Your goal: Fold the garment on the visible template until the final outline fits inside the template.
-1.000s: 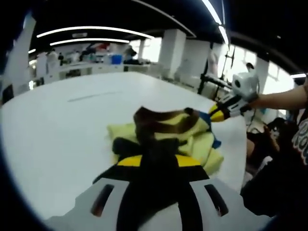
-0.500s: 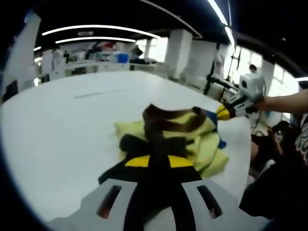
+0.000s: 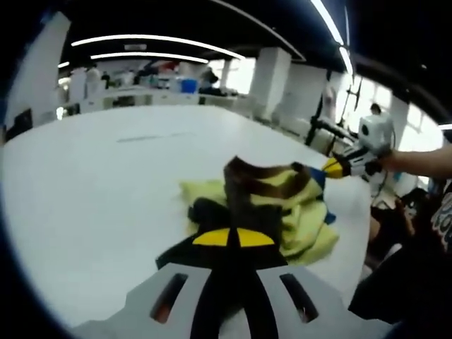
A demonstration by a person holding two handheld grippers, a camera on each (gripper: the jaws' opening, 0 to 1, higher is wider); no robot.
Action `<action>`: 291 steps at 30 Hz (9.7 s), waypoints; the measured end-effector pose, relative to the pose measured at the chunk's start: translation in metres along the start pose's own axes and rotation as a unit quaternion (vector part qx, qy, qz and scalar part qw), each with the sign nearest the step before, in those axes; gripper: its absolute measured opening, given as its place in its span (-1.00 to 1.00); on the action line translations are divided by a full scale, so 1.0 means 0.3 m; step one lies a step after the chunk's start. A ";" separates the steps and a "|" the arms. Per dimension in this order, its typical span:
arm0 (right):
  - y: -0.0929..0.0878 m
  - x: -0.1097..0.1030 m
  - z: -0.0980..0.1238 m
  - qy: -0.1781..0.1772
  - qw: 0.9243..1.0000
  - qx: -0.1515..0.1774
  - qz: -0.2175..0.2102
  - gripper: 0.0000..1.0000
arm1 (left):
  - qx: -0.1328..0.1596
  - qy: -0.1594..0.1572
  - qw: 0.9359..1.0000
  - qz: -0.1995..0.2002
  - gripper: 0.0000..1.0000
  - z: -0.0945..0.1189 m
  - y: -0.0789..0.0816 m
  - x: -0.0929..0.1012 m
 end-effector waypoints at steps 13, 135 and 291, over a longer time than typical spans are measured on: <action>0.138 0.099 0.124 -0.058 0.993 0.087 -0.059 -1.00 | 0.074 0.023 0.997 -0.021 -1.00 0.112 0.222 -0.102; 0.302 0.616 -0.693 -0.030 0.972 -0.003 -0.234 -0.45 | -0.060 0.075 0.994 0.055 -0.40 -0.603 0.424 -0.750; 0.106 0.358 0.176 -0.048 0.983 0.006 -0.175 -1.00 | 0.040 0.033 0.995 0.082 0.64 0.101 0.127 -0.307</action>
Point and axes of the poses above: the point that each gripper's makers call its tool centre point, and the gripper's own axes: z roughly backward along the fingers, x roughly to its right, y roughly out of its top, the point moved 6 cm from there along z, roughly backward along the fingers, and after that the axes turned 1 degree about z, right-handed, at the moved point
